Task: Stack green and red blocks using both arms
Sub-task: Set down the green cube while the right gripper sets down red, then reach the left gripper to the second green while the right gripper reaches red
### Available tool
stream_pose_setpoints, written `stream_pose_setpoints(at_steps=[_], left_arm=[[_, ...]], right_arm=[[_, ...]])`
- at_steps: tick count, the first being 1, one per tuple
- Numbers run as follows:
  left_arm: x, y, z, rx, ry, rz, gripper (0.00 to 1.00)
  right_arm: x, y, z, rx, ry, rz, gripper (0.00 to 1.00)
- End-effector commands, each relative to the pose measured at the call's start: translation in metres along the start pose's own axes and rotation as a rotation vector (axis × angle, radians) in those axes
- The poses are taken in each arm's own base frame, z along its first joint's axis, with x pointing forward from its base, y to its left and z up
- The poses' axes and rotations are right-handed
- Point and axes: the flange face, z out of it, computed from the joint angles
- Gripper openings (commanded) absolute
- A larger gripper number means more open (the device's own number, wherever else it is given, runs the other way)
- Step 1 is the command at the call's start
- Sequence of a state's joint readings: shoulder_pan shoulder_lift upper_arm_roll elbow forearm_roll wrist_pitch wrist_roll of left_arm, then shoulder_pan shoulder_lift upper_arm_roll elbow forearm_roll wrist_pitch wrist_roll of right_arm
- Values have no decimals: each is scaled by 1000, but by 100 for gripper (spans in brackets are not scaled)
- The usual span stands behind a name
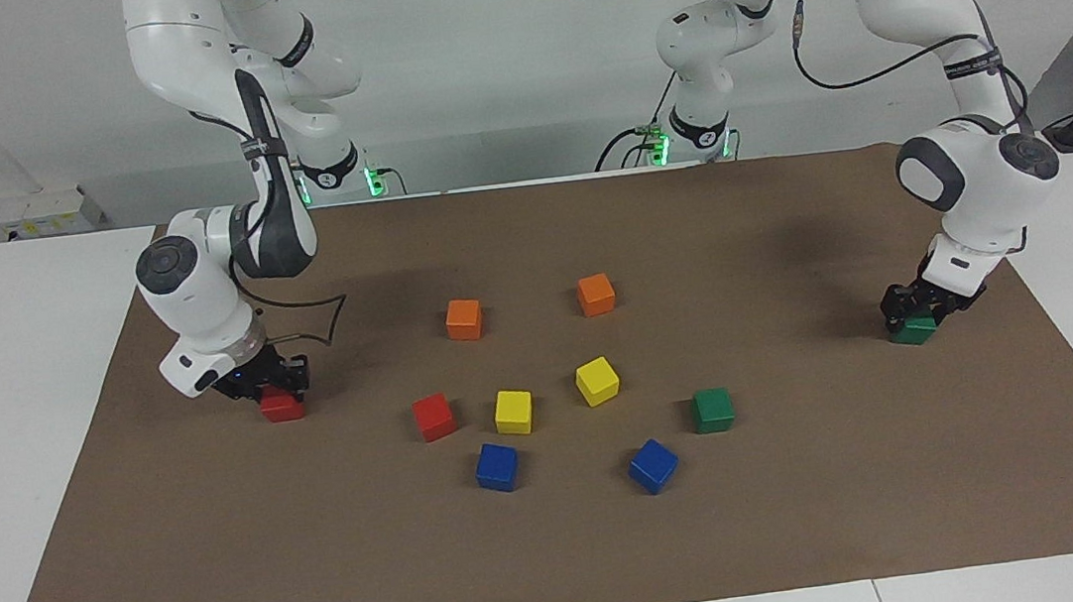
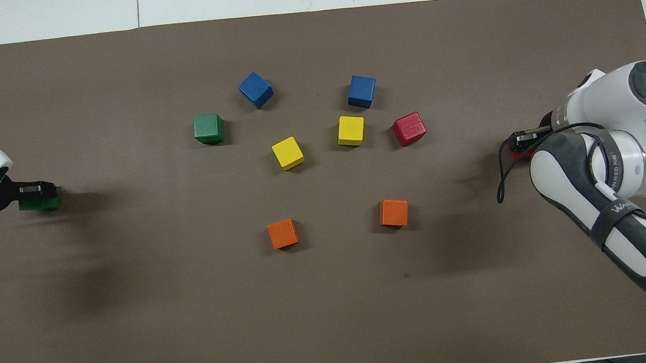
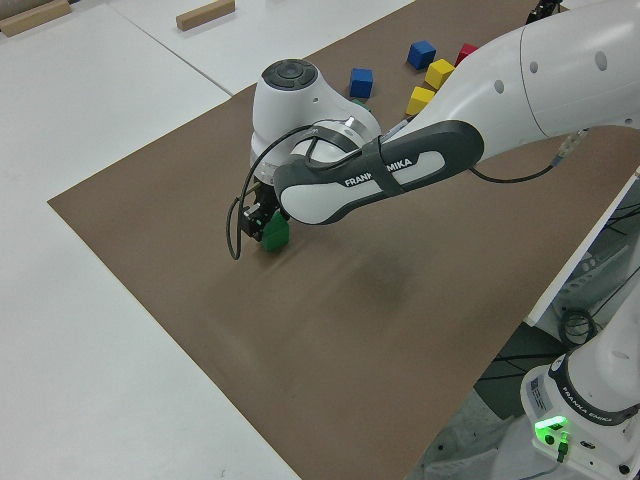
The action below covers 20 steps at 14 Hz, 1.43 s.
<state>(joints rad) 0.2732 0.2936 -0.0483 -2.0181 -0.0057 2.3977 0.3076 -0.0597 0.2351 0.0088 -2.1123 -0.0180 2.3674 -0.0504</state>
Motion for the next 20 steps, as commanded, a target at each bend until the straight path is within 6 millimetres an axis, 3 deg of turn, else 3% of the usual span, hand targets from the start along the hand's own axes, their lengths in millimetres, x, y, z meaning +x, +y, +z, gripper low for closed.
stream_pose_setpoints(at_steps=[1,4,6,7,9,11,12,14,15,17,18,20], left_arm=[[-1,-3,-1,2,12,12,100],[13,1,-16,5,27,24,100],[42,15,-48,-1,25,51,100],[59,27,-71,-7,17,69,100],[89,64,-106,-24,0,47,100],[108,138,-115,-32,-12,-64,100],[111,186,-116,-38,-9,-87,100],[111,225,-113,-55,-7,-65,100],[110,256,-112,-71,3,-84,100],[111,306,-85,-78,4,-153,100],[111,326,-72,-81,14,-165,100],[112,334,-50,-82,10,-164,100]], right_arm=[[-6,1,-3,4,22,-20,100],[5,-7,-22,4,25,-17,100],[19,-18,-47,8,22,11,100],[27,-34,-63,13,30,36,100],[41,-79,-88,22,43,82,100],[36,-132,-86,29,50,121,100],[35,-158,-84,26,61,132,100],[34,-192,-80,45,94,104,99],[36,-201,-79,53,110,131,99],[42,-226,-69,66,119,149,99],[43,-235,-64,66,116,136,99],[46,-234,-56,62,119,112,98]])
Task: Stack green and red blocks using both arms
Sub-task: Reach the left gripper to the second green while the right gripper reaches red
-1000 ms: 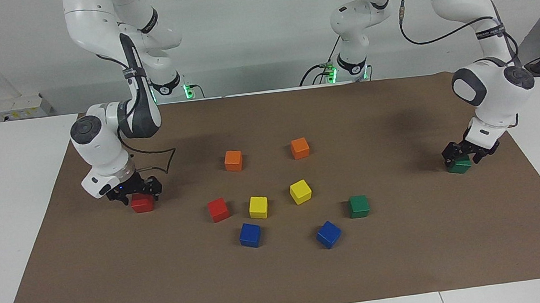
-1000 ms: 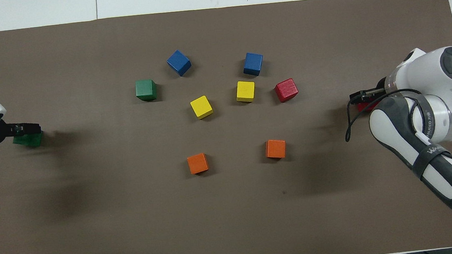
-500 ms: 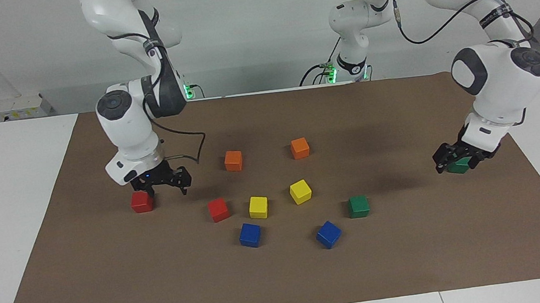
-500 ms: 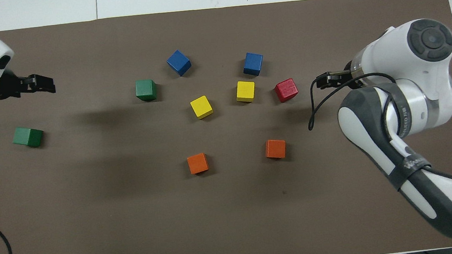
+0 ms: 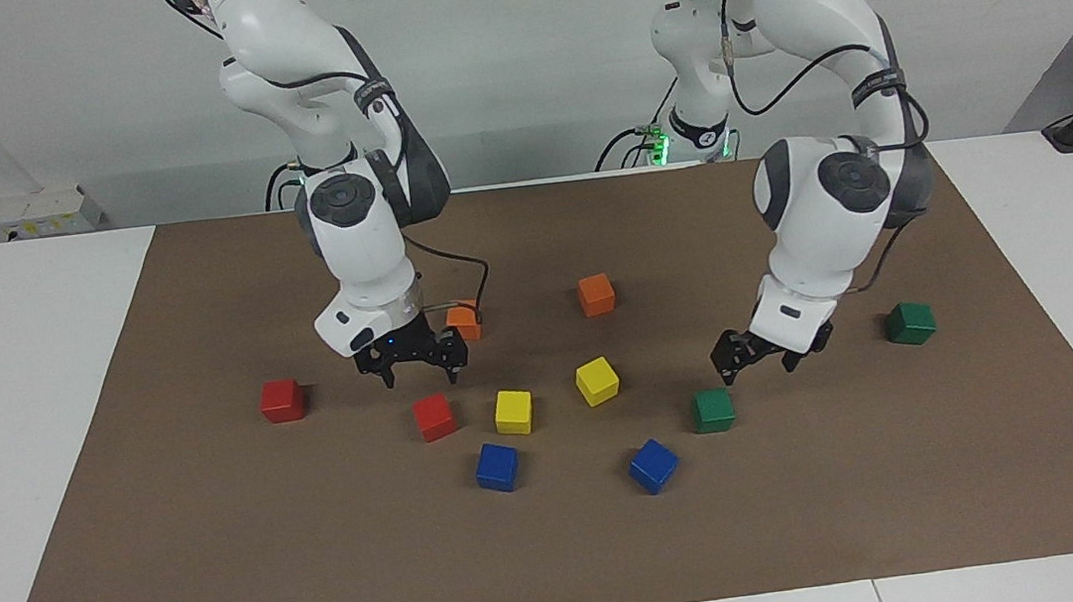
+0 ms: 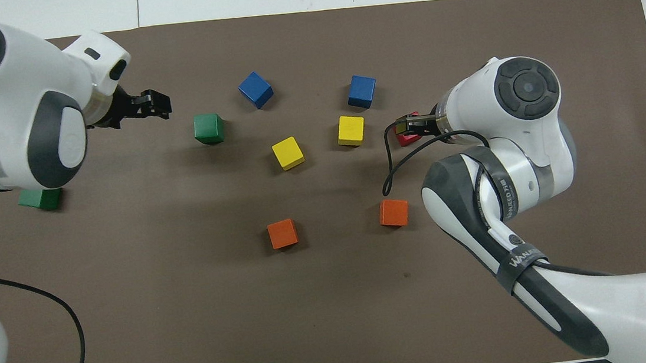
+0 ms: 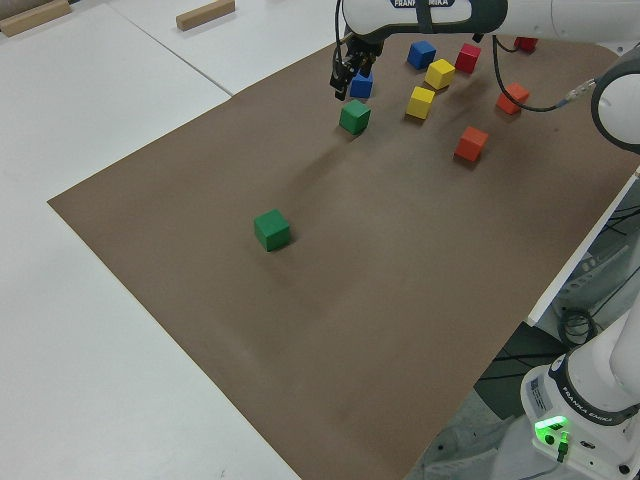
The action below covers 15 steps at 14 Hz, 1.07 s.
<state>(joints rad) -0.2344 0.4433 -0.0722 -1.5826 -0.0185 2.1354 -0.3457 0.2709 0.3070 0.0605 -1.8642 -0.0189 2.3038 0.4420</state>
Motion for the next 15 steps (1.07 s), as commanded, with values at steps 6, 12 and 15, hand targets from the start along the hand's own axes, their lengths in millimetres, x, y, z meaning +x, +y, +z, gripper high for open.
stream_pose_setpoints(at_steps=[6,12,15], left_arm=[[15,8,50,2,70,1,100],[1,2,77,33,62,29,100],[0,6,92,29,47,24,100]], right_arm=[[11,2,34,4,26,-201,97],[13,6,50,7,30,-219,97],[14,8,55,6,30,-239,90]])
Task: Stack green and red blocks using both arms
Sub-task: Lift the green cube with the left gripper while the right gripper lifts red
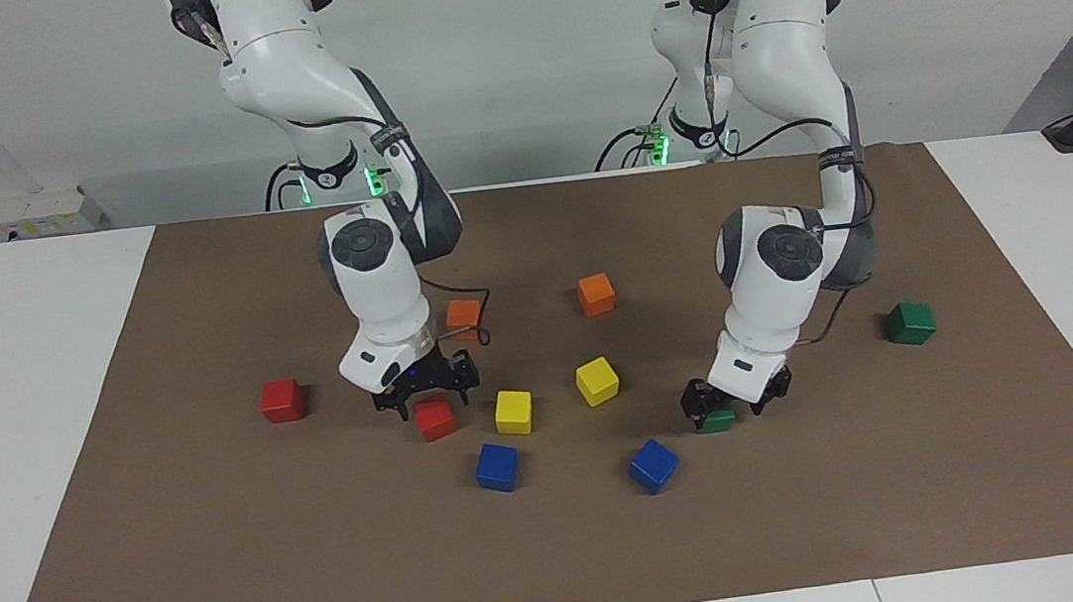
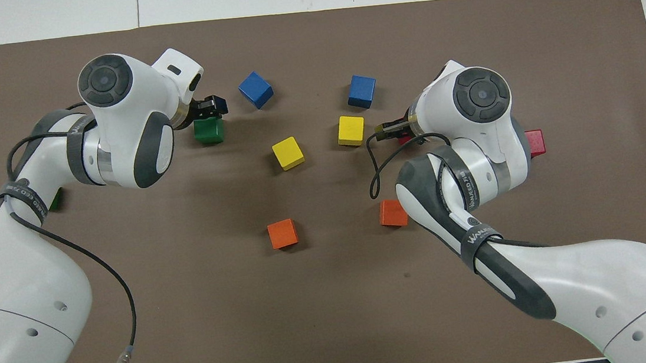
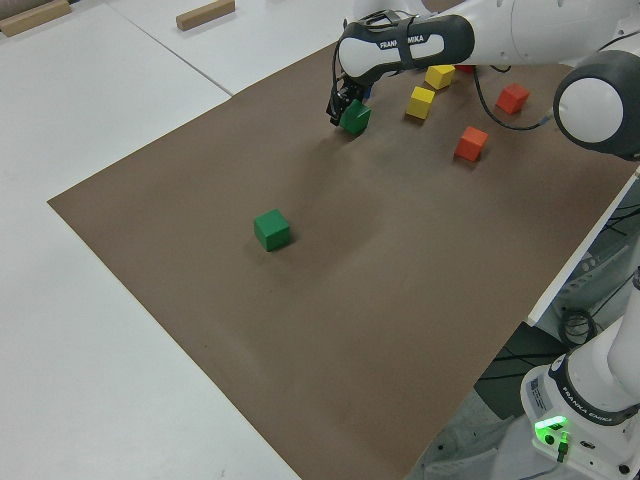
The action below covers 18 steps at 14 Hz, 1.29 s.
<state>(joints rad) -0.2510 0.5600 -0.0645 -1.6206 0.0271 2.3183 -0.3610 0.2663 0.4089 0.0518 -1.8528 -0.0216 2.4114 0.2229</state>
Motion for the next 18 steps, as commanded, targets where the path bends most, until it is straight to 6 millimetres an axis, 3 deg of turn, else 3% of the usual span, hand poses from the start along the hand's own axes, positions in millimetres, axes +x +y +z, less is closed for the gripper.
stream_pose_setpoints(at_steps=[1,3,4,6,8,10,11,13,15,18], left_arm=[[-1,4,9,9,13,8,100],[-1,4,10,12,13,9,91],[-1,6,9,10,12,11,86],[-6,18,9,11,3,17,65],[-10,32,5,18,-7,-10,0],[-10,34,3,21,-13,-19,0],[-9,33,-1,24,-18,-23,0],[4,23,-26,30,-32,-44,0],[21,-11,-58,42,-31,-87,0],[28,-81,-104,59,-44,-39,0]], right_arm=[[3,5,4,0,15,-44,82],[3,6,5,-1,12,-49,70],[3,8,5,-2,12,-46,59],[3,12,6,-5,3,-40,1],[10,23,-2,-11,-2,-25,0],[28,54,-30,-29,-60,13,0],[32,80,-46,-39,-96,38,0],[29,124,-78,-44,-123,29,0],[21,147,-99,-49,-136,60,0],[-6,196,-88,-55,-179,137,0]])
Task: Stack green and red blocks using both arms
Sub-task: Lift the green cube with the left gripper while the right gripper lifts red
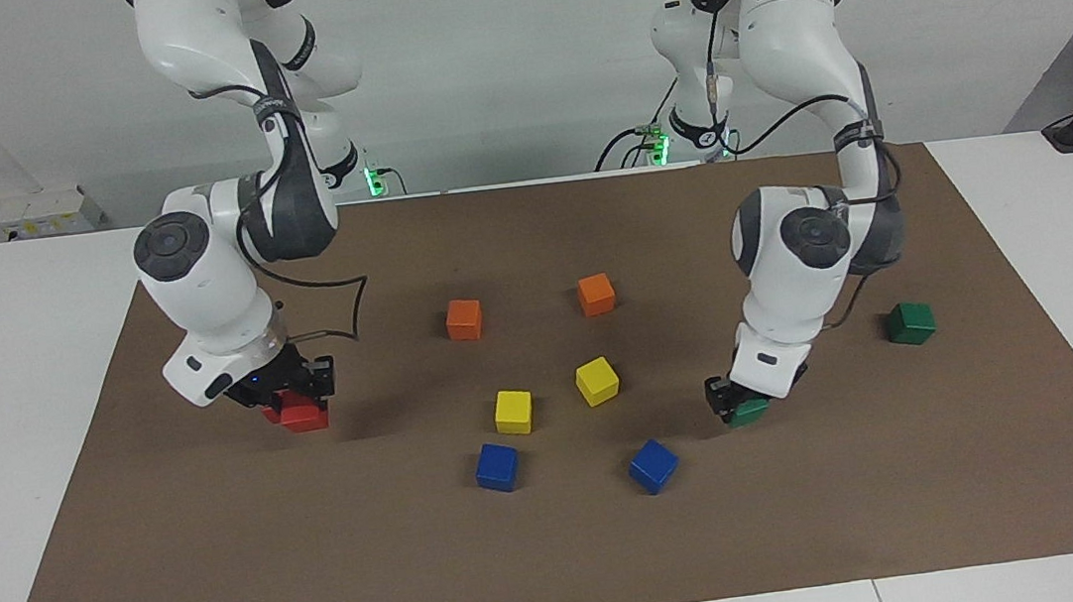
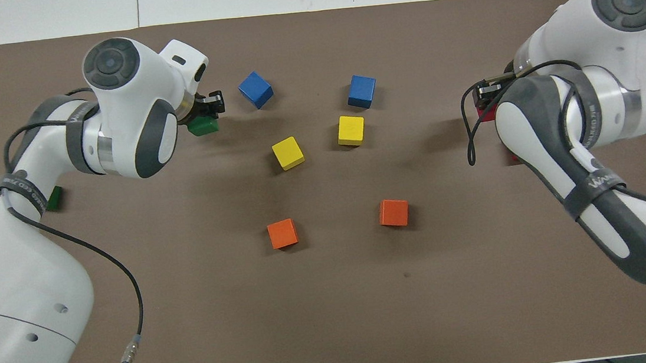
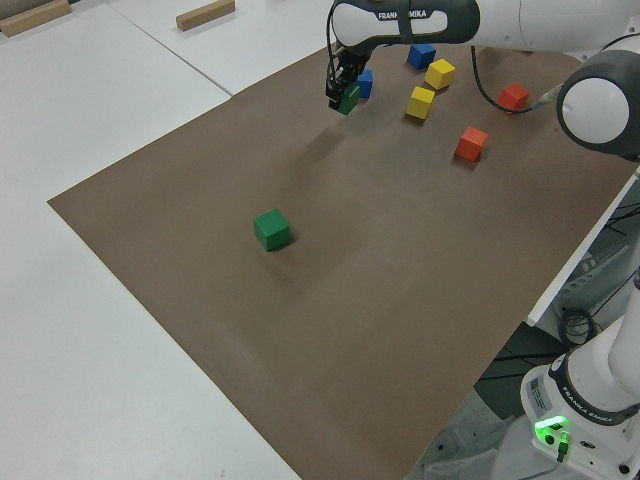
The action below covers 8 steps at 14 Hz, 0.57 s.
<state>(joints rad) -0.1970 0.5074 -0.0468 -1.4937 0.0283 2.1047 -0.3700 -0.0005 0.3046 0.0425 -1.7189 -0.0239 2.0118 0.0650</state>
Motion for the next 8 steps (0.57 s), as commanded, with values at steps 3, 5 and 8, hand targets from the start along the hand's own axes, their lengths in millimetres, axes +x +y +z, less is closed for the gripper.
stream_pose_setpoints(at_steps=[3,5,8], left_arm=[[-2,-134,-50,39,-45,176,0],[-4,-193,-48,40,-66,309,0],[-7,-254,-46,37,-77,435,0]], right_arm=[[-25,66,22,2,-21,2,0],[-29,83,26,2,-11,3,0],[-34,79,32,1,-8,1,0]])
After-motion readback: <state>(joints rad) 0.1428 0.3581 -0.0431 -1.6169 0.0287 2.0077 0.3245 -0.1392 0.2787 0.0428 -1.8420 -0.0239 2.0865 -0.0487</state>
